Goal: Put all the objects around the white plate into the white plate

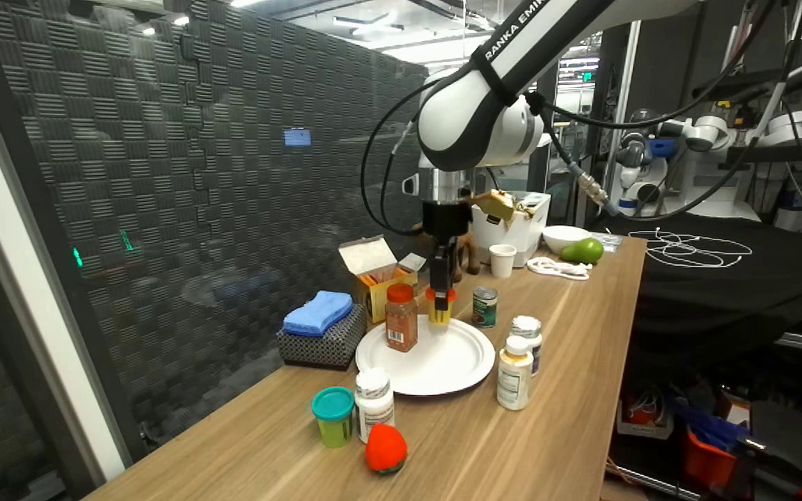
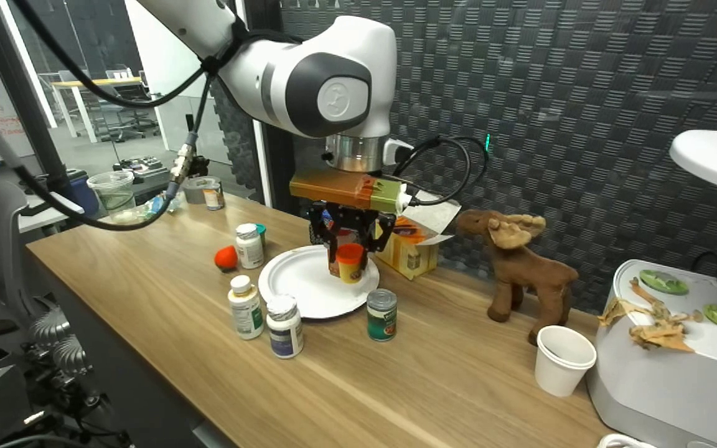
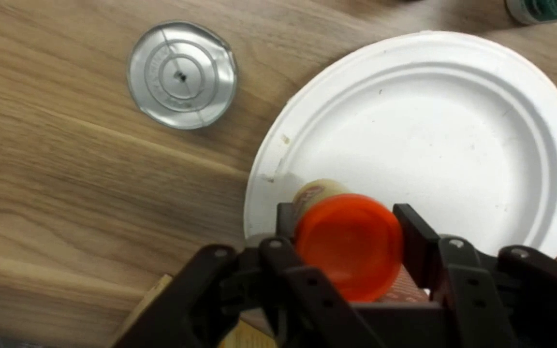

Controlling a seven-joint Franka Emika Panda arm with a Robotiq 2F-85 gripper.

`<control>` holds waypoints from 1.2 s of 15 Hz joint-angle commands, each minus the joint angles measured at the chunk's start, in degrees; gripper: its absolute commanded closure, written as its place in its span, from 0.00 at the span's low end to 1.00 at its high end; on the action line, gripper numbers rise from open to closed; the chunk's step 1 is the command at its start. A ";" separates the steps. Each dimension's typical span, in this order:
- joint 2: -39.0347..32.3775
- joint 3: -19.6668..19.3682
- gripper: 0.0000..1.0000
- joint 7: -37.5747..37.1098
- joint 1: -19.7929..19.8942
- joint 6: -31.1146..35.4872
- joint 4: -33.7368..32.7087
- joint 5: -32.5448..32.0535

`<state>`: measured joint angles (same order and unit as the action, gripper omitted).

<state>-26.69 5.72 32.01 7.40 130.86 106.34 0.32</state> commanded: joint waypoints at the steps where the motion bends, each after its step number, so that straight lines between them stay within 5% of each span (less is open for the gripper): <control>1: 2.15 1.26 0.72 4.27 -0.03 0.38 1.87 0.68; 18: -3.27 0.83 0.72 6.02 -0.93 0.51 -2.16 -0.01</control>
<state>-28.81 6.83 37.56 6.82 130.98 106.11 0.32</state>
